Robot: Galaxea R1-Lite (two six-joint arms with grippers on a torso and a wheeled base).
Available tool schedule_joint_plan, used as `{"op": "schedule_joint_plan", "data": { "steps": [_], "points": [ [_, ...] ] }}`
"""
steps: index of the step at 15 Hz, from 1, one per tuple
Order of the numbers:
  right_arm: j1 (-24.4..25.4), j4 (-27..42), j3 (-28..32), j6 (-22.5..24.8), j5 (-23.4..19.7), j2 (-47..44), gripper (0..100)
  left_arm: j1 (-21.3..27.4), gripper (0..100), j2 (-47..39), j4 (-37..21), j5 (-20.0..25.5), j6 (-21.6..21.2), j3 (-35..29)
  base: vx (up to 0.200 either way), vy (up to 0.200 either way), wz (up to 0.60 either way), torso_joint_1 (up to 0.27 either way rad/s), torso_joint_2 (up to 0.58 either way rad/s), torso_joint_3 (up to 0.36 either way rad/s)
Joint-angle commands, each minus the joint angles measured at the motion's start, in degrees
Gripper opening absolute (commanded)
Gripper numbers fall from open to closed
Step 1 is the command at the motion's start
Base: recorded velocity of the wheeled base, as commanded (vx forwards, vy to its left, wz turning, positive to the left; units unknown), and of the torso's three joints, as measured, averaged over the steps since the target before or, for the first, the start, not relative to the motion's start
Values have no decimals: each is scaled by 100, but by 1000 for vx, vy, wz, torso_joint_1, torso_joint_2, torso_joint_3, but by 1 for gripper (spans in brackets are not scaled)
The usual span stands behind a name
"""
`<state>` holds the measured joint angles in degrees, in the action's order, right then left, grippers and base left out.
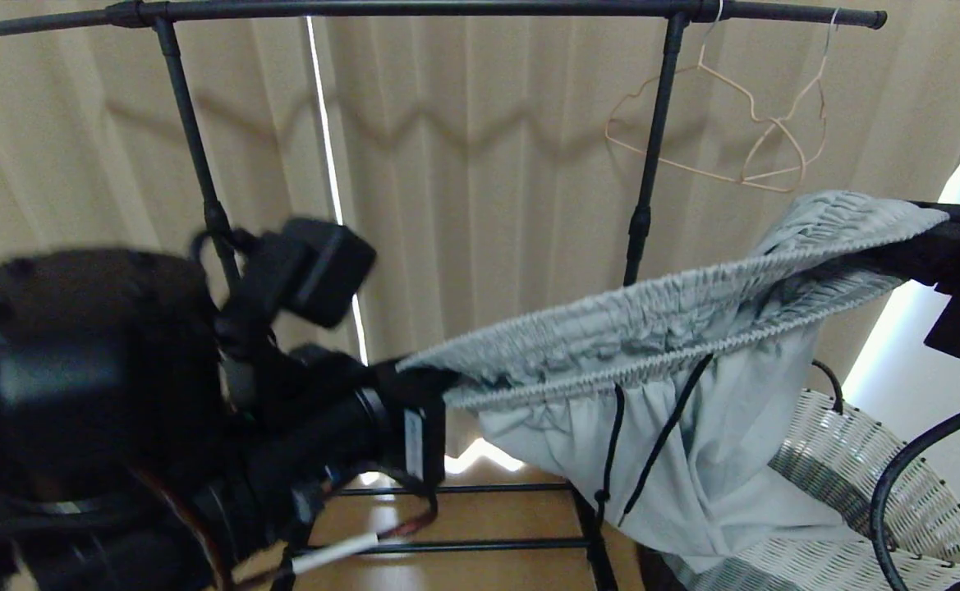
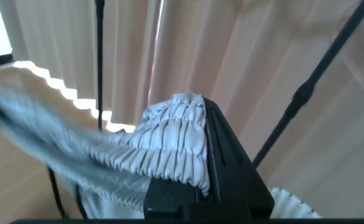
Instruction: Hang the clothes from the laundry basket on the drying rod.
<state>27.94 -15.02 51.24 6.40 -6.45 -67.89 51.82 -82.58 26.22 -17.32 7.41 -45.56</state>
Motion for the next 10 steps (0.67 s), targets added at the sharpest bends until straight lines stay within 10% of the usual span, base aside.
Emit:
{"op": "schedule_joint_plan", "data": {
  "steps": [1,4,10],
  "points": [
    [-8,8,176,-7,-23,48,0,-612,0,875,-1234,265,-56,-1632,0,0,0,0,0,0],
    [-8,-1,440,-16,-23,21,0,-629,0,884,-1945,291,-56,-2651,0,0,0,0,0,0],
    [-8,17,449,-16,-14,30,0,-647,0,1104,-2649,317,-20,-2599,0,0,0,0,0,0]
  ]
}}
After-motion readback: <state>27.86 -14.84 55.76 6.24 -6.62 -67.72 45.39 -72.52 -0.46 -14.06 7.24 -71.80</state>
